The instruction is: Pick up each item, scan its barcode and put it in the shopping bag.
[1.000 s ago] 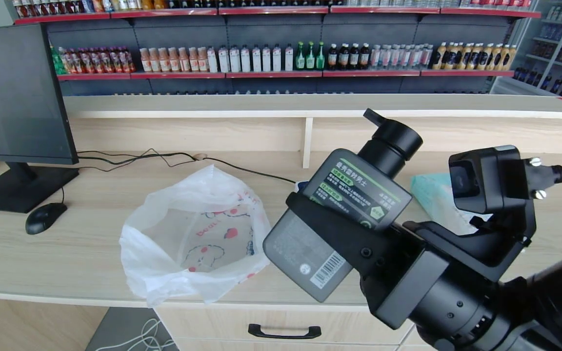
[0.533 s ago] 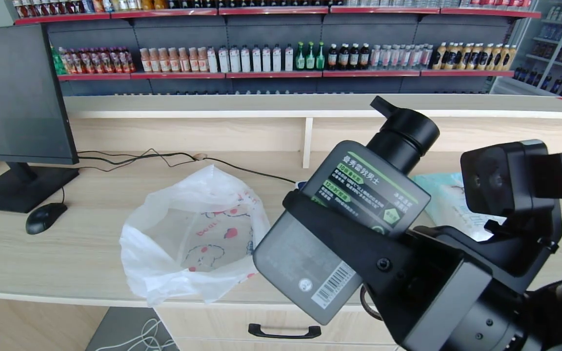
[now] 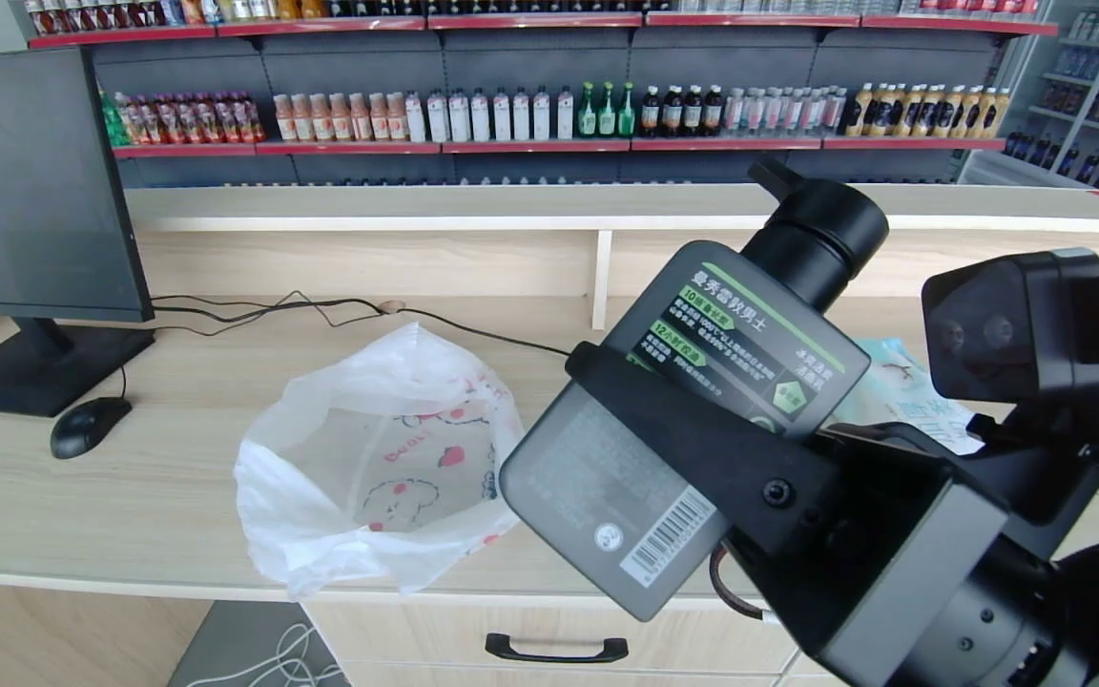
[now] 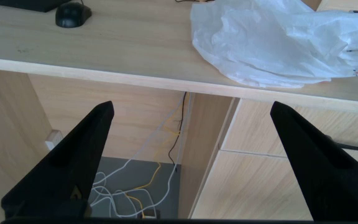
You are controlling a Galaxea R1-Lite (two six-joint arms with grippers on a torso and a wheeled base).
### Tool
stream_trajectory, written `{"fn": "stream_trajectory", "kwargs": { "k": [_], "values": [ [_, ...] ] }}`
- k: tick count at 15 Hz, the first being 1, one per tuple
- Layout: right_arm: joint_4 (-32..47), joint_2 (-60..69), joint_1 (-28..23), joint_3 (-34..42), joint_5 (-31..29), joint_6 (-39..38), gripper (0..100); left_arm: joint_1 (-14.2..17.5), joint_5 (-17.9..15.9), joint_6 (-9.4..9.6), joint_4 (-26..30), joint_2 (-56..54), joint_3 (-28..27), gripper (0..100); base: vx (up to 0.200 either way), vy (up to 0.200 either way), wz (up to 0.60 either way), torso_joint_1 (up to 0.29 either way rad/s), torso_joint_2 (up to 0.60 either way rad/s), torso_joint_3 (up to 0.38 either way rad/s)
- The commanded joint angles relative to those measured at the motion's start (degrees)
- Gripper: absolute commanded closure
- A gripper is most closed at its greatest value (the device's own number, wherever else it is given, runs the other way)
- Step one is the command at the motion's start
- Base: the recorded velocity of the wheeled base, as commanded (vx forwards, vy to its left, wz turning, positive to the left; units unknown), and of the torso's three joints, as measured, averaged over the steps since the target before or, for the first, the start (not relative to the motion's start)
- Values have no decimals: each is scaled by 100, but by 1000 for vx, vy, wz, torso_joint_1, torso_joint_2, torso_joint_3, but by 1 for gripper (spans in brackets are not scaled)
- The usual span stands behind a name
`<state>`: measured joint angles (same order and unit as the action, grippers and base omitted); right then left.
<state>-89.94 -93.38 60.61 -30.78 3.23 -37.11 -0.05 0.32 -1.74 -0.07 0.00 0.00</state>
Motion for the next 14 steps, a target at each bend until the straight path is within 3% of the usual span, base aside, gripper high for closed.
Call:
{"fn": "stream_trajectory", "kwargs": {
  "k": [1, 7, 14],
  "values": [
    [-6, -31, 3, -7, 2, 2, 100, -4, 3, -1, -1, 0, 0, 0, 0, 0, 0, 0, 0, 0],
    [-6, -40, 12, 107, 11, 116, 100, -4, 3, -1, -1, 0, 0, 0, 0, 0, 0, 0, 0, 0],
    [-6, -137, -208, 793, 72, 1338, 100, -4, 3, -1, -1, 0, 0, 0, 0, 0, 0, 0, 0, 0]
  ]
}}
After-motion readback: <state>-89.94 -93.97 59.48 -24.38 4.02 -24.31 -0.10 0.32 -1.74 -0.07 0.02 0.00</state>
